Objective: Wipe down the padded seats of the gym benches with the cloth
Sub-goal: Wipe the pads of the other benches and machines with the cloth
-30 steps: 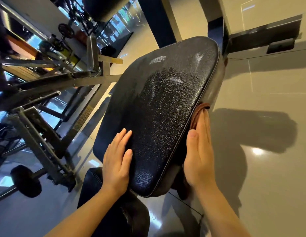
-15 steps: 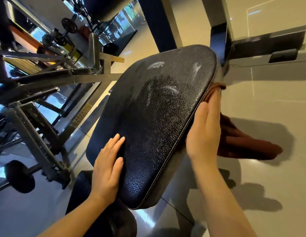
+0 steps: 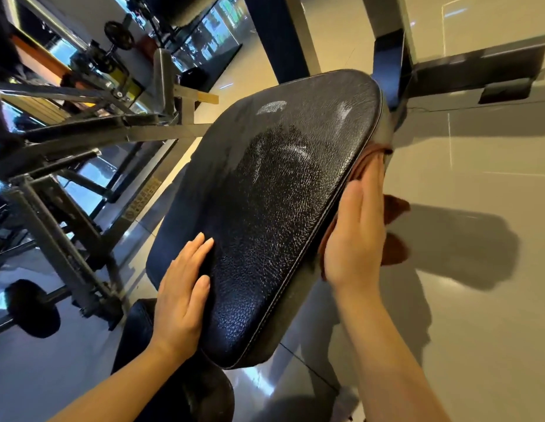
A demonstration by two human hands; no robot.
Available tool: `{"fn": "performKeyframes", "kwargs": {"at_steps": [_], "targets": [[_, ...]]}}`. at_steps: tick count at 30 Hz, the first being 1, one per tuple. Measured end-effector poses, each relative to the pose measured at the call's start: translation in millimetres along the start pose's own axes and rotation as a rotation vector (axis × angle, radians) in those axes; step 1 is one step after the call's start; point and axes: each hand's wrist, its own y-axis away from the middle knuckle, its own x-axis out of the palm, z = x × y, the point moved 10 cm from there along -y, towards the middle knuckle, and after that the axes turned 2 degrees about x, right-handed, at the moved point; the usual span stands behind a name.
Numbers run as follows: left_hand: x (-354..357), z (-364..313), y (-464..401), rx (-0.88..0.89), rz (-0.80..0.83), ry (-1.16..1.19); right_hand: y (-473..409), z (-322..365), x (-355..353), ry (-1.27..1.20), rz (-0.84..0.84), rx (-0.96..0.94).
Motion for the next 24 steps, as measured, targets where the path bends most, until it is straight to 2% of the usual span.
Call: {"fn": "performKeyframes", "kwargs": {"at_steps": [6, 12, 16, 24], "targets": [[2.1, 1.3, -3.0, 0.0, 0.011, 0.018, 78.9, -5.3, 12.5, 0.045, 0.051, -0.06], [2.1, 2.6, -0.7, -0.005, 0.014, 0.021, 8.8, 1.7, 4.5, 0.02, 0.088, -0.033], [2.1, 1.6, -1.2, -0.014, 0.02, 0.008, -33.6, 7.7, -2.0, -0.043, 0.039, -0.01], [1.9, -3.5, -0.7, -0.009, 0.025, 0.007, 89.0, -8.7, 20.9, 0.154, 0.109, -0.171]]}}
